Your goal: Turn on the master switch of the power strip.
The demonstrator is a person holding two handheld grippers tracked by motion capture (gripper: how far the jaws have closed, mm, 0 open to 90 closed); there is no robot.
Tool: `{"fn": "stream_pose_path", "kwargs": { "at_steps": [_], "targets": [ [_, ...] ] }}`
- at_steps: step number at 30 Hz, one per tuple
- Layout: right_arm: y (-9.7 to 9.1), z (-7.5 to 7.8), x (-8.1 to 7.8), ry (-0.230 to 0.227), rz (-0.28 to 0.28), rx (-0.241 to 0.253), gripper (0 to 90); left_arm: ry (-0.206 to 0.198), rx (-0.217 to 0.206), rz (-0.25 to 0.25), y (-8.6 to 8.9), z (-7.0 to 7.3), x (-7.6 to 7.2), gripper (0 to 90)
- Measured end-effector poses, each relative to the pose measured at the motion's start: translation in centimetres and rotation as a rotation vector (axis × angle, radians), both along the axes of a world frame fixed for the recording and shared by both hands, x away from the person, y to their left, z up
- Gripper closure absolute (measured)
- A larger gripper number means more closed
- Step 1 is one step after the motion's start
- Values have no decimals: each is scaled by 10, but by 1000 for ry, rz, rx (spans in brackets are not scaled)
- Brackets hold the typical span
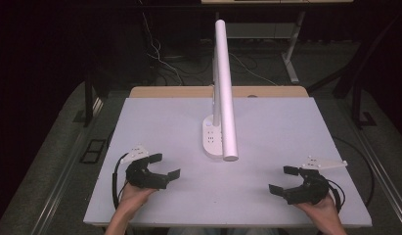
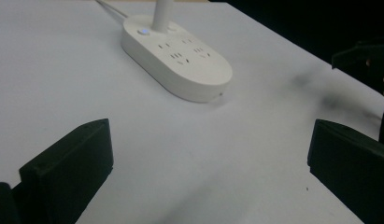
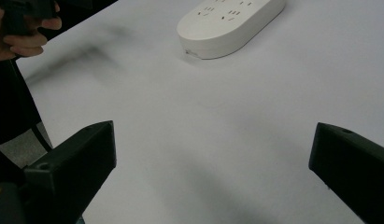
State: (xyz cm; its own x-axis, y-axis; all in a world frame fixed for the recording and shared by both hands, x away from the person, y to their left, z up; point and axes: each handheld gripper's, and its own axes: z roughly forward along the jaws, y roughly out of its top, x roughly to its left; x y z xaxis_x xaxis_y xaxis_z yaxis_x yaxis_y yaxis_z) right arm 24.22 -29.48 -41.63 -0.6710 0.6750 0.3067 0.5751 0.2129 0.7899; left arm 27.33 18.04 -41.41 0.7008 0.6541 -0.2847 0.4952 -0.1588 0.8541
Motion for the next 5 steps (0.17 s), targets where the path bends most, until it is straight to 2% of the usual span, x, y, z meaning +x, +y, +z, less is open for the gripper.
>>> {"fn": "stream_pose_path", "kwargs": {
  "at_steps": [5],
  "targets": [
    [0,0,-1,-3,0,-1,1,8,12,-16,-1,-5,-6,0]
  ]
}}
